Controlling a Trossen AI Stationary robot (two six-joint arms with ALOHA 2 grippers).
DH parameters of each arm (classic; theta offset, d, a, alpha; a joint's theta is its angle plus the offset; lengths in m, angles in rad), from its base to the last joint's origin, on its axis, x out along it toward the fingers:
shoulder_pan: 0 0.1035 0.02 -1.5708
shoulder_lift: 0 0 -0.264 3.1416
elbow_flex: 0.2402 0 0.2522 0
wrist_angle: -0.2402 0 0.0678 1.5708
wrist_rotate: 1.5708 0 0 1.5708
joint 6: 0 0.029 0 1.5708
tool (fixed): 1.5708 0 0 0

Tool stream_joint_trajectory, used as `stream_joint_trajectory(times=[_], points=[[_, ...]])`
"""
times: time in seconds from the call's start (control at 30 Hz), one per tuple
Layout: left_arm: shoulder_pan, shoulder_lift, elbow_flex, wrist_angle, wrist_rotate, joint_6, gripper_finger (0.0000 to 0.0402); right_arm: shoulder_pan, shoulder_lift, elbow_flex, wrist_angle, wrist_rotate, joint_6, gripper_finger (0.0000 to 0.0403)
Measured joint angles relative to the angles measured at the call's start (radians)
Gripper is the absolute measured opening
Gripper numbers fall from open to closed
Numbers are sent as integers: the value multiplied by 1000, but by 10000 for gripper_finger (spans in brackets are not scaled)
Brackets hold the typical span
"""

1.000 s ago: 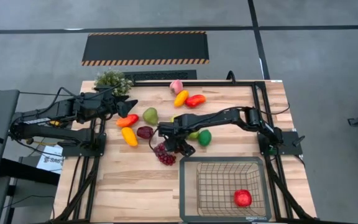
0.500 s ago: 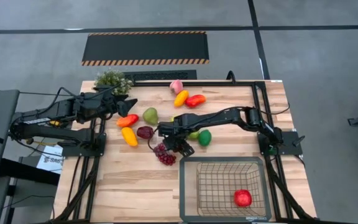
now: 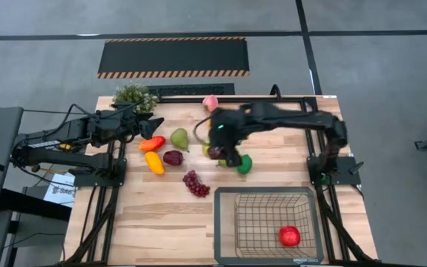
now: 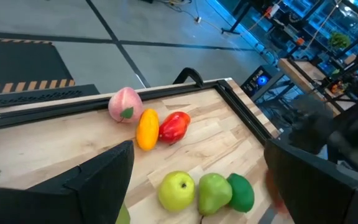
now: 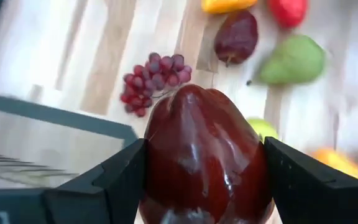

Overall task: Build produce basket
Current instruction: Put the right dark red apple into the wire basket

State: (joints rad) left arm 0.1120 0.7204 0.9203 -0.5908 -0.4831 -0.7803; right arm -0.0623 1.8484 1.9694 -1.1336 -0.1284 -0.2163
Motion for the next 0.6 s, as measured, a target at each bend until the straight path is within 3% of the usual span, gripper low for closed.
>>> stream_joint_trajectory(times=[0.33,0.5,0.6], points=[[0,0,0,6,3,-66,347,147,-253,-1,-268,0,419,292],[0,0,0,6,3,-76,347,329,-333,-1,-363,60,746,292],[0,0,0,6,3,-77,347,465,-344,-1,-394,171,927,292]])
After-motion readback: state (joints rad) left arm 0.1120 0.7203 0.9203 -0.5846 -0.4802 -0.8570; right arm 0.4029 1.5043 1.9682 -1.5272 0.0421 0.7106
